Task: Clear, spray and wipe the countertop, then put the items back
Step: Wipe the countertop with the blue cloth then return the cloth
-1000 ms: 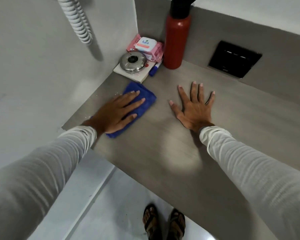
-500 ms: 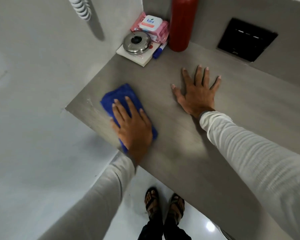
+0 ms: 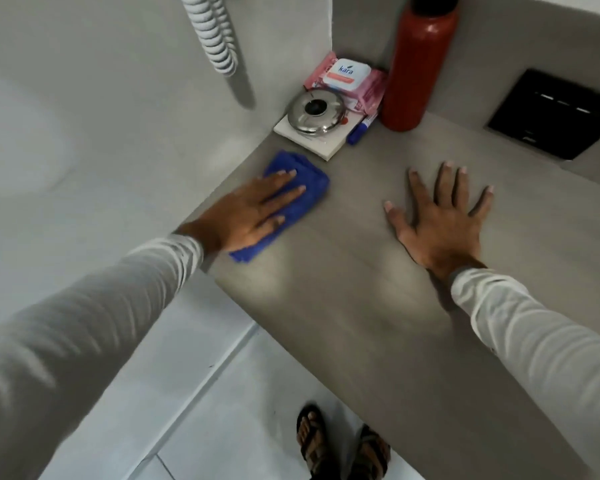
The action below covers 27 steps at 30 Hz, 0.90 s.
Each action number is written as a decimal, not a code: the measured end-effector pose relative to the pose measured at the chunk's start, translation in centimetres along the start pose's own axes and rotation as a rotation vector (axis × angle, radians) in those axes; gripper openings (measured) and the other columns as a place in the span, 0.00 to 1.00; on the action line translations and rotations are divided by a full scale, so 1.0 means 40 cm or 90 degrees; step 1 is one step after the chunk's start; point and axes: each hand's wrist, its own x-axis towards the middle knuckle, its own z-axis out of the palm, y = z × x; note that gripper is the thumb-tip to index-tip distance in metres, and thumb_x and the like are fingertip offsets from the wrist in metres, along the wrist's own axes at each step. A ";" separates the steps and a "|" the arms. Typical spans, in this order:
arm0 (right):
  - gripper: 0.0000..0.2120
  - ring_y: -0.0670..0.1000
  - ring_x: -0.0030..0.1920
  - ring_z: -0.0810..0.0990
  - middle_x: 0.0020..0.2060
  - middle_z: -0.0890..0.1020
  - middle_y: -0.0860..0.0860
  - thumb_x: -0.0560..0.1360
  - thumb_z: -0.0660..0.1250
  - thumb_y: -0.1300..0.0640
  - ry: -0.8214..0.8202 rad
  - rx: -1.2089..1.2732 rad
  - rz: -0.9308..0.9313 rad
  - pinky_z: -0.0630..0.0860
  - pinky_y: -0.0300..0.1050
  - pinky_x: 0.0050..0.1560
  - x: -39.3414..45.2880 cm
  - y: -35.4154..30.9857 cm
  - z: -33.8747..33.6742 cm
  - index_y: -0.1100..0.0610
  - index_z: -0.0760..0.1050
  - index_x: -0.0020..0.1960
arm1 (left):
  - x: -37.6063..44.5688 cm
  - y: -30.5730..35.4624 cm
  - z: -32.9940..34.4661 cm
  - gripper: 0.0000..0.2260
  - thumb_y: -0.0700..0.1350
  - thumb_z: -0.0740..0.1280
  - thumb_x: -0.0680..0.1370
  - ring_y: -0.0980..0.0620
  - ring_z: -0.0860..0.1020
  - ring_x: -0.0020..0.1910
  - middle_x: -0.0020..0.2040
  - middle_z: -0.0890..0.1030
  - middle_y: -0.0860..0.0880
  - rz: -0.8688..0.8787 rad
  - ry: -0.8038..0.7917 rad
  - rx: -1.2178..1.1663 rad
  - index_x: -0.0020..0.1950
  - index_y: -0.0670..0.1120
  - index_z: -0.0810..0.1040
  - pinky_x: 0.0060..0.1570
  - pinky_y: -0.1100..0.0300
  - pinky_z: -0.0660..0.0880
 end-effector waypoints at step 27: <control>0.38 0.64 0.81 0.48 0.81 0.52 0.62 0.77 0.43 0.27 0.014 -0.001 -0.025 0.42 0.75 0.75 -0.003 -0.001 -0.001 0.45 0.52 0.81 | -0.136 0.691 0.043 0.29 0.54 0.54 0.83 0.40 0.45 0.80 0.81 0.48 0.37 -0.733 0.266 -0.277 0.80 0.42 0.53 0.78 0.47 0.48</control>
